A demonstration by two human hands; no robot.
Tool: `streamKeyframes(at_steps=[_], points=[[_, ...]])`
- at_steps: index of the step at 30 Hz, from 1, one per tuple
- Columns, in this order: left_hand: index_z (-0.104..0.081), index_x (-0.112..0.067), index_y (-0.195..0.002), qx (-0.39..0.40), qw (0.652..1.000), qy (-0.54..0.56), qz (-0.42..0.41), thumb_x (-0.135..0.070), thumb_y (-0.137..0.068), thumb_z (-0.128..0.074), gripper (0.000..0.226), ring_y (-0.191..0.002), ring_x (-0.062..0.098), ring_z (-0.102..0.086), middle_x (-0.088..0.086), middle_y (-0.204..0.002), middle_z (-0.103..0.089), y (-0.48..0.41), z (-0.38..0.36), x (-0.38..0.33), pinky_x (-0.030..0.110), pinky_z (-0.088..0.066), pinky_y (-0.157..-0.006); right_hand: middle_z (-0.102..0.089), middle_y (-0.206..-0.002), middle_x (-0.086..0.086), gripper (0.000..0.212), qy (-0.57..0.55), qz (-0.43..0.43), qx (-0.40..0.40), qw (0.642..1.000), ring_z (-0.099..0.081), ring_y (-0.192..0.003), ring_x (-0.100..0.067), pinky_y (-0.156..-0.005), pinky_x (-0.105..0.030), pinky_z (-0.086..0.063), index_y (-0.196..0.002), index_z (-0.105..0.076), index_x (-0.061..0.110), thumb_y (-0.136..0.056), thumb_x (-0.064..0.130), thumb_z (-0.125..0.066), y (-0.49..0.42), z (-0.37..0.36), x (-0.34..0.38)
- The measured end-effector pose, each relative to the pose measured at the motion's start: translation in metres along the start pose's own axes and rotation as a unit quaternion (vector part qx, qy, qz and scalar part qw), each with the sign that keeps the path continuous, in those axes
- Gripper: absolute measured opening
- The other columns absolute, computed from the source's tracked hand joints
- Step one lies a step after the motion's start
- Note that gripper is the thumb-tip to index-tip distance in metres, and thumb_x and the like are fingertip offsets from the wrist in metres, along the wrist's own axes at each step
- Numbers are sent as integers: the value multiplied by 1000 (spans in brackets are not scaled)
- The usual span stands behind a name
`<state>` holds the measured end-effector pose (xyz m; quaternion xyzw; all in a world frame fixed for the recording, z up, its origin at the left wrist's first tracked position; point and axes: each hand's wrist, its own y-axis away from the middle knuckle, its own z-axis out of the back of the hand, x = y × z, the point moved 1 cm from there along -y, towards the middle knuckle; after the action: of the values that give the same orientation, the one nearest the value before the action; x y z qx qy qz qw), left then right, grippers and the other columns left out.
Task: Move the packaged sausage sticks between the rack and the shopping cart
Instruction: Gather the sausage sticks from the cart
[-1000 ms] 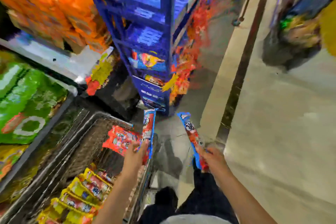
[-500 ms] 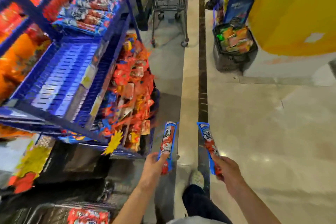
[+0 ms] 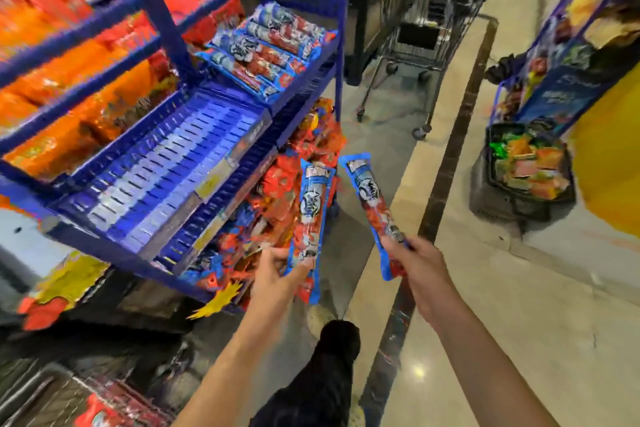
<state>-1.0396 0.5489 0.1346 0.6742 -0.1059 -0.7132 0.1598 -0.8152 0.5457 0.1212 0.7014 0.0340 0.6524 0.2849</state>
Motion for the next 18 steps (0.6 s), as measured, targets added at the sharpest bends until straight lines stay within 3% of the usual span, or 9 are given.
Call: streamKeyframes(at_steps=[3,5,8,10,12,15,18], points=[[-47,-11,-90,-55,997,52,8,-2,-83,-72,27,-54,18,-57,1,-71,-67,-36,2,-28,26,-43,-44,-71,-81,-4,16,34,55,52,997,-61,-71,-15,-67,-30,-47,-97,-73,11,-84,20,-74,-43,-35,57],[-48,-15,-89,-98,993,73,5,-8,-82,-74,28,-54,20,-58,8,-78,-66,-61,3,-46,28,-45,-44,-74,-92,-4,24,54,88,85,991,-63,-77,-12,-71,-25,-49,-106,-72,13,-84,20,-75,-67,-62,94],[-53,-21,-96,-152,984,94,-16,-19,-85,-72,22,-71,24,-67,6,-91,-69,-98,1,-79,42,-56,-61,-68,-79,7,13,84,112,124,982,-58,-67,0,-66,-10,-46,-93,-69,24,-84,17,-75,-104,-100,135],[-55,-22,-105,-182,975,121,-41,-17,-89,-67,20,-69,17,-65,4,-95,-68,-123,1,-100,29,-56,-57,-59,-71,14,18,107,124,151,975,-53,-58,8,-60,-4,-42,-88,-63,27,-84,13,-74,-127,-122,155],[-54,-27,-113,-202,969,128,-61,-21,-94,-61,21,-66,10,-62,1,-98,-68,-145,3,-116,19,-50,-52,-57,-70,14,21,140,135,168,966,-53,-61,4,-63,-8,-43,-84,-62,29,-83,13,-75,-148,-142,169],[-47,-33,-125,-212,967,125,-71,-35,-98,-52,27,-68,10,-62,-1,-103,-67,-171,9,-129,23,-53,-58,-58,-69,14,23,183,154,195,951,-53,-63,1,-65,-15,-44,-77,-61,30,-80,14,-78,-175,-171,184],[-43,-35,-128,-230,962,128,-69,-37,-99,-49,30,-69,5,-62,-9,-101,-67,-189,14,-137,23,-54,-63,-61,-74,11,21,225,179,209,935,-56,-66,-2,-70,-26,-47,-80,-63,28,-69,36,-79,-199,-200,194]])
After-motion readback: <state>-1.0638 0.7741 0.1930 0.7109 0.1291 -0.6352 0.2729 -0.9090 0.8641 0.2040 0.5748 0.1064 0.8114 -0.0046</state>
